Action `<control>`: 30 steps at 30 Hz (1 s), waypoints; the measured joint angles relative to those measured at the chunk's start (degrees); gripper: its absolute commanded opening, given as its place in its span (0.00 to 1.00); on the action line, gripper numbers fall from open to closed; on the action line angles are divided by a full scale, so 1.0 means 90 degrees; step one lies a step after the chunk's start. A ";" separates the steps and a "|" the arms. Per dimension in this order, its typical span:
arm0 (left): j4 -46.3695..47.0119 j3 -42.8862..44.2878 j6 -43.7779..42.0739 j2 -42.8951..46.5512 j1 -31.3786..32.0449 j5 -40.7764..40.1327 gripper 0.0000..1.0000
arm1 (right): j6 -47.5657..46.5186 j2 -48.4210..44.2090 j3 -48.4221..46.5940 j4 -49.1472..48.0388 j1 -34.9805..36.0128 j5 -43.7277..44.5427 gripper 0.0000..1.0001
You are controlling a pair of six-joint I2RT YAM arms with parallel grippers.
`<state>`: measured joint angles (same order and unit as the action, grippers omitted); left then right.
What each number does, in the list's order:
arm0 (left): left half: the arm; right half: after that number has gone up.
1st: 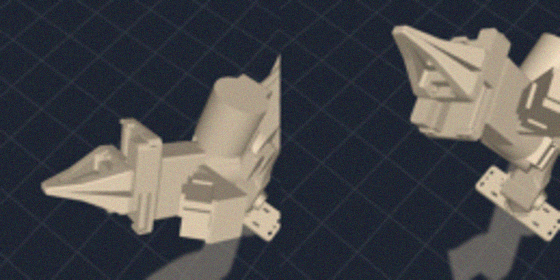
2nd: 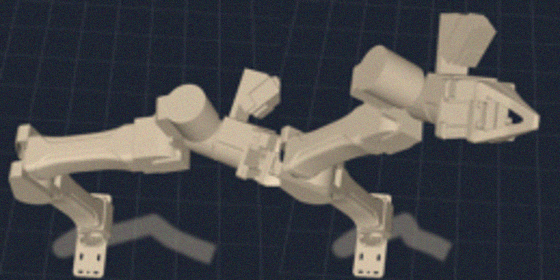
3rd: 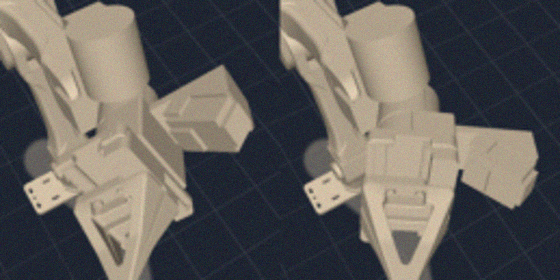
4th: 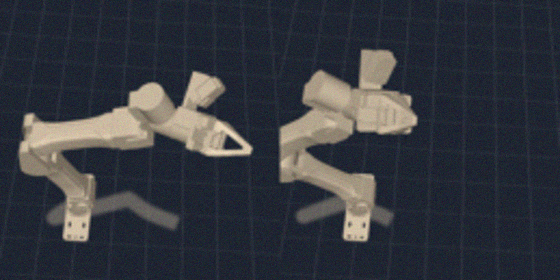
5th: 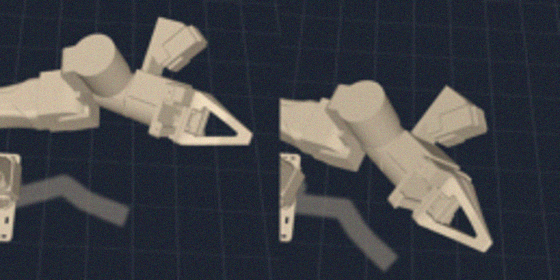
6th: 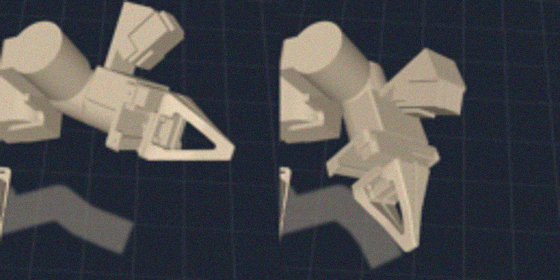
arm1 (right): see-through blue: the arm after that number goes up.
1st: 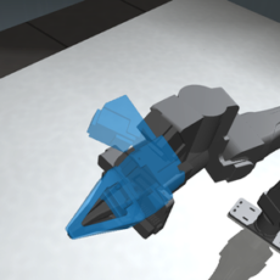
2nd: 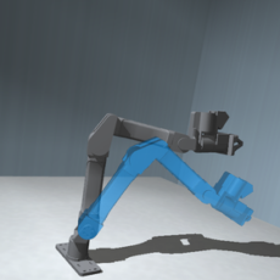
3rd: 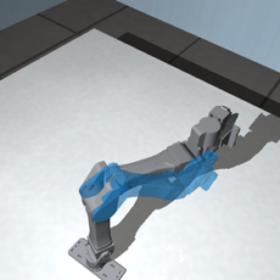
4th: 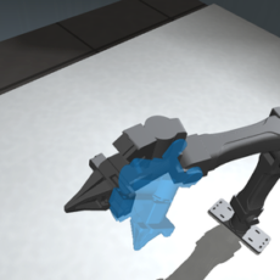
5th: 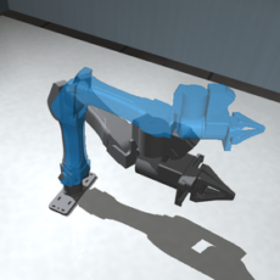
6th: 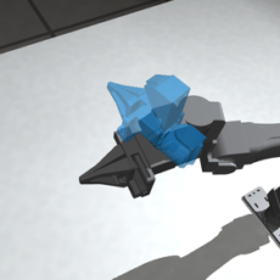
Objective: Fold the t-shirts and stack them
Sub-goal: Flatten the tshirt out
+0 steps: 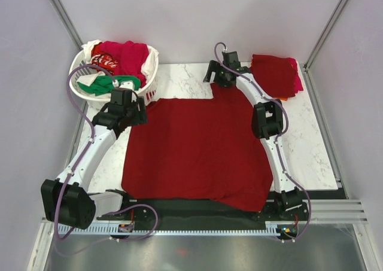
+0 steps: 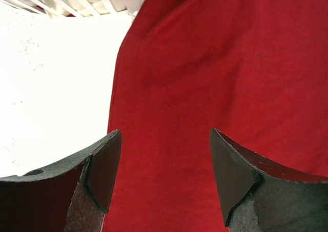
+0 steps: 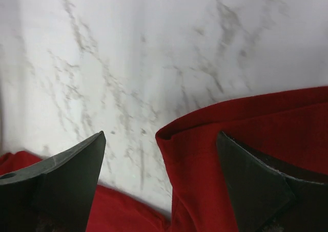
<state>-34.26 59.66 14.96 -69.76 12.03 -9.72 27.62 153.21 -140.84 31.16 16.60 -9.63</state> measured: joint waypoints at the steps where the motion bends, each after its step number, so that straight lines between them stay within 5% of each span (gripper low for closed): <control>1: 0.0005 0.0000 -0.0005 0.0000 0.0000 -0.0036 0.76 | 0.0102 0.0151 -0.0187 -0.0151 0.0019 -0.0153 0.98; 11: 0.0005 -0.0002 -0.0012 -0.0019 0.0000 -0.0100 0.76 | 0.0719 0.0670 -0.0512 -0.1443 0.0182 -0.0605 0.98; 21: 0.0005 -0.0005 -0.0012 -0.0095 0.0000 -0.0100 0.76 | 0.0379 0.0712 -0.0578 -0.1634 -0.0262 0.0364 0.98; 30: 0.0015 -0.0007 -0.0010 -0.0155 0.0000 -0.0134 0.76 | -0.0347 -0.0488 0.0622 -0.1610 -0.0430 0.0015 0.98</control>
<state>-34.13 59.59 14.87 -71.16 12.03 -10.92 24.49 148.81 -135.24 16.67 12.73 -9.50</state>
